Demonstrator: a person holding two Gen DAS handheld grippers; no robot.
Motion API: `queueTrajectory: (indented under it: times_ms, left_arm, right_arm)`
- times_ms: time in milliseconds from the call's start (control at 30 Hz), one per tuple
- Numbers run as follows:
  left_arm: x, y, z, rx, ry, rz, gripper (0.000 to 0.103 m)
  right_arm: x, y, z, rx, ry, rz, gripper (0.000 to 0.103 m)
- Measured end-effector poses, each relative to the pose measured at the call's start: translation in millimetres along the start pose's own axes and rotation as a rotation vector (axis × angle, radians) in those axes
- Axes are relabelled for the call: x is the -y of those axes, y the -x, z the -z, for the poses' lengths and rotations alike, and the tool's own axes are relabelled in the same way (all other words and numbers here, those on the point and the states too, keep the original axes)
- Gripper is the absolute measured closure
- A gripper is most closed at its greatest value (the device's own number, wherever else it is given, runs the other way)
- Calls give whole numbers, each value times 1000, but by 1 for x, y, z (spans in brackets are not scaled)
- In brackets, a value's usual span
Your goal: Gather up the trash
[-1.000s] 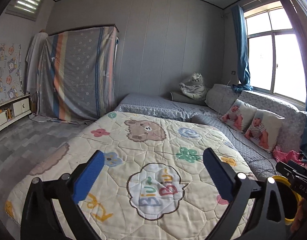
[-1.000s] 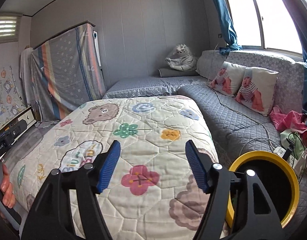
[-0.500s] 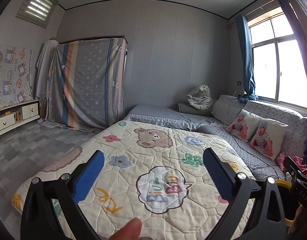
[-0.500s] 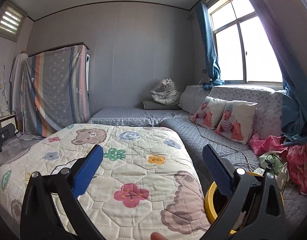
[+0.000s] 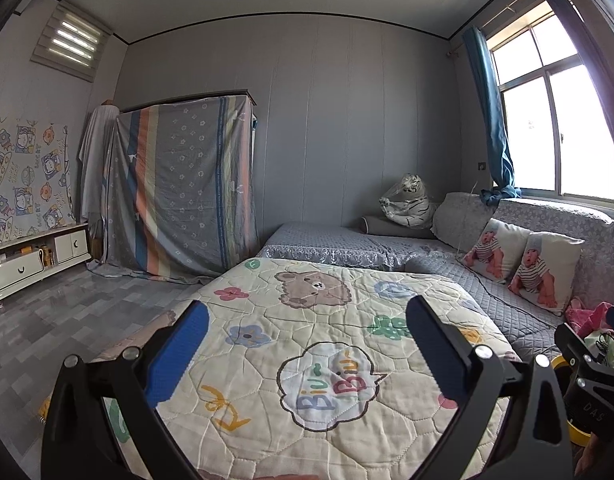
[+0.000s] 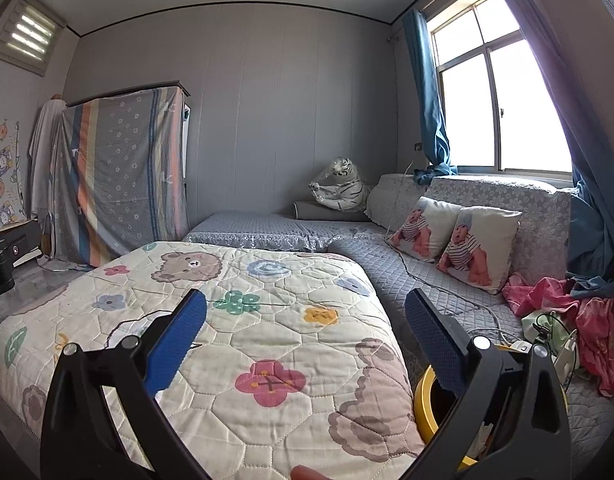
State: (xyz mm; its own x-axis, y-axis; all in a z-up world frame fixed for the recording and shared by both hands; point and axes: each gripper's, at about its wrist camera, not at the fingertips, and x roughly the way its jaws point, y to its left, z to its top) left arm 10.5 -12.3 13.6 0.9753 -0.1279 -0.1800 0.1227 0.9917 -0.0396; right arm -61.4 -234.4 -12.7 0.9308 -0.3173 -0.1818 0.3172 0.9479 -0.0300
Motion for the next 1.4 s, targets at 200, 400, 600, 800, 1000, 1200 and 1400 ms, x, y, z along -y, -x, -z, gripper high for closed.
queueTrajectory:
  times_ms: [200,400,600,800,1000,1200,1400]
  left_arm:
    - [0,-1,3,-3,8,3,8]
    - [-1,-4,4,-11,12,13,8]
    - [-4,-8,5,-23,24,31,8]
    - [-4,-10,7,-25,27,38,8]
    - [-1,-12,7,-25,22,47,8]
    - [0,-13,8,-29,21,49,8]
    - [0,-14,9,-35,21,54,8]
  right_arm:
    - [-2,-1,1,-10,7,-5,8]
    - [-2,-4,3,-21,-2,-11,8]
    - [-2,-5,3,-28,-5,-18,8]
    - [-4,-6,4,-26,-7,-27,8]
    - [-4,-8,5,-30,-13,-35,8]
    - [-3,-10,6,-40,-27,-38,8]
    - [-4,-10,7,-44,-25,-40,8]
